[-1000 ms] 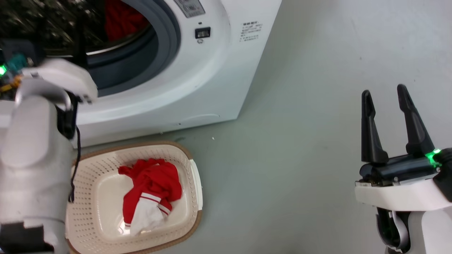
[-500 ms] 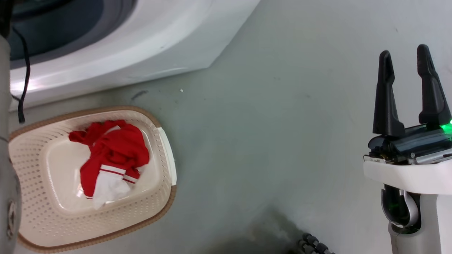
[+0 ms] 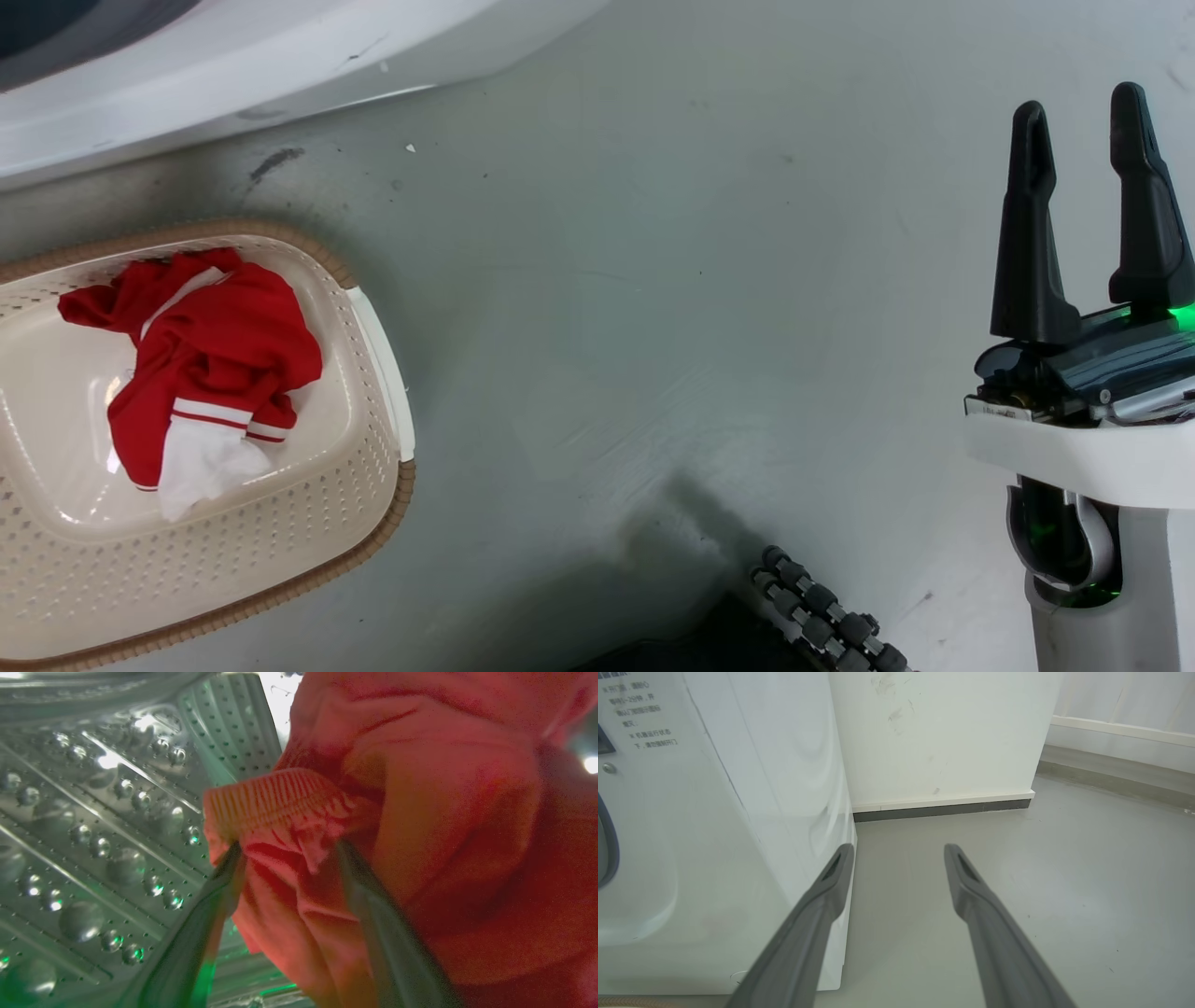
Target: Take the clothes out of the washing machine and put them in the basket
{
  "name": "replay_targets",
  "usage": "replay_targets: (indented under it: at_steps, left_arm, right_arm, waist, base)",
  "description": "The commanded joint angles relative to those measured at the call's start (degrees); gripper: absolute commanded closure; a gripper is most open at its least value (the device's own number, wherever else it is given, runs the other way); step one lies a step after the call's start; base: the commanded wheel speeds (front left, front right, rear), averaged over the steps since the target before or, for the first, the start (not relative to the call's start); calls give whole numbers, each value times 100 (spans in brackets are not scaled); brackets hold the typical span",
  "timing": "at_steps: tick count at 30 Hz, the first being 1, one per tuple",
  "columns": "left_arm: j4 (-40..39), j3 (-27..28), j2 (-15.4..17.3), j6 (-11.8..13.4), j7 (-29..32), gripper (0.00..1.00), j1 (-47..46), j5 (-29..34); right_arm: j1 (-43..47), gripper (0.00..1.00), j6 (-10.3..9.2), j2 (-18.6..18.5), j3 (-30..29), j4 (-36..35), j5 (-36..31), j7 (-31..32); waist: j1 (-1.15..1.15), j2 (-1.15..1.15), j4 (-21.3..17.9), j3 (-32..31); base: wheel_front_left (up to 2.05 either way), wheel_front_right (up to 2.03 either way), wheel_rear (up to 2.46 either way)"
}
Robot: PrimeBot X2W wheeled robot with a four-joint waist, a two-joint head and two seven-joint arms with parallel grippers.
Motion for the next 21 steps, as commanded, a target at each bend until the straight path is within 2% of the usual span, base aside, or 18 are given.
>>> replay_targets:
  at_steps: [1, 7, 14, 15, 16, 21]
  left_arm:
    - [37, -97, 20, -3, 169, 0, -100, -64]
    - [104, -345, 147, -3, 632, 0, -375, -294]
    - [293, -446, 244, -2, 572, 0, -448, -334]
    - [314, -460, 224, -2, 551, 46, -439, -337]
    - [312, -476, 220, -2, 487, 100, -450, -331]
    - [373, -496, 191, 4, 220, 100, -428, -390]
  right_arm:
    - [-67, 0, -4, 7, 26, -52, 16, -12]
    - [-33, 0, -4, 7, 3, -50, 29, -12]
    - [-26, 0, -4, 7, 1, -48, 51, -12]
    - [-22, 0, -4, 7, 0, -47, 50, -12]
    - [-22, 0, -4, 7, 0, -43, 48, -12]
    - [-35, 0, -4, 7, -28, -24, 12, -12]
  waist:
    - [-1, 0, -54, 78]
    - [-1, 0, -100, 188]
    - [-1, 0, -107, 219]
    - [-1, 0, -102, 220]
    - [-1, 0, -97, 224]
    - [-1, 0, -72, 216]
  base:
    - [0, 0, 0]
    - [0, 0, 0]
    - [0, 0, 0]
    - [0, 0, 0]
    - [0, 0, 0]
    - [0, 0, 0]
